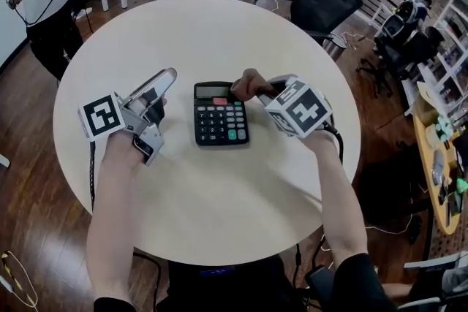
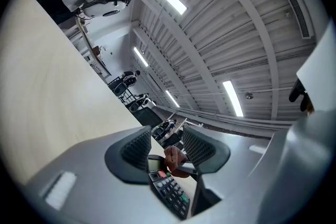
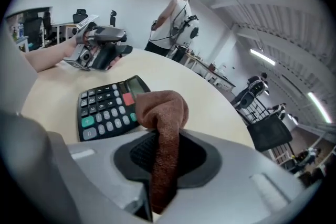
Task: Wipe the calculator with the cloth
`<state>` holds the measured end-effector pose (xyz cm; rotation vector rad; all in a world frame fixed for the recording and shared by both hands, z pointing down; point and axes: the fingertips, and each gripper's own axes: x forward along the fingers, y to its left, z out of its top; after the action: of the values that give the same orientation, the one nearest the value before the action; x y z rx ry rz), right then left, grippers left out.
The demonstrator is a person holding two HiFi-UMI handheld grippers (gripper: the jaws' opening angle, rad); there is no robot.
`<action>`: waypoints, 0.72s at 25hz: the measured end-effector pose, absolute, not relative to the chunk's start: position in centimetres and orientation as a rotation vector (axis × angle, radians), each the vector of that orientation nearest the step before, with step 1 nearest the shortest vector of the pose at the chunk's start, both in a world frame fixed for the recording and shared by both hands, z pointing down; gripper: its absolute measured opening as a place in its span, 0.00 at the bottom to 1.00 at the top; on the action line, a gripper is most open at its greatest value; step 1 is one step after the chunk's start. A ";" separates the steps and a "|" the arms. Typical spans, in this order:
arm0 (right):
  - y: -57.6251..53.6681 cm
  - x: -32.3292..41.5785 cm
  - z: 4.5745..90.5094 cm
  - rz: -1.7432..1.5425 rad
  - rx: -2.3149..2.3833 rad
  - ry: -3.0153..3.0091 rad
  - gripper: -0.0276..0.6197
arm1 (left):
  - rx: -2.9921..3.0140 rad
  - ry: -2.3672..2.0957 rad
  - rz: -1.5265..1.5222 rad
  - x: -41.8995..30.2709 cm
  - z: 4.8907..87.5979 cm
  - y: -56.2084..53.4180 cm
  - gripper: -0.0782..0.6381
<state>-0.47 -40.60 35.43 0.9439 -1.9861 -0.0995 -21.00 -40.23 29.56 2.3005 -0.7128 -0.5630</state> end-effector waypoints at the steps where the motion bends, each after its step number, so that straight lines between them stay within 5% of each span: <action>1: -40.6 -0.3 34.9 -0.104 0.964 -1.991 0.14 | 2.296 -0.708 -0.566 -20.9 29.5 -40.2 0.37; 10: -38.0 -15.1 34.5 -0.357 0.616 -2.128 0.14 | 2.280 -0.699 -0.608 -20.9 29.4 -40.1 0.37; 18: -39.4 -8.8 35.8 -0.219 0.731 -2.083 0.14 | 2.288 -0.736 -0.566 -21.1 29.9 -40.3 0.36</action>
<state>-8.78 -39.40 35.77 0.7314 -2.0829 -0.2195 -21.08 -40.34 29.91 2.2880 -0.7363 -0.5657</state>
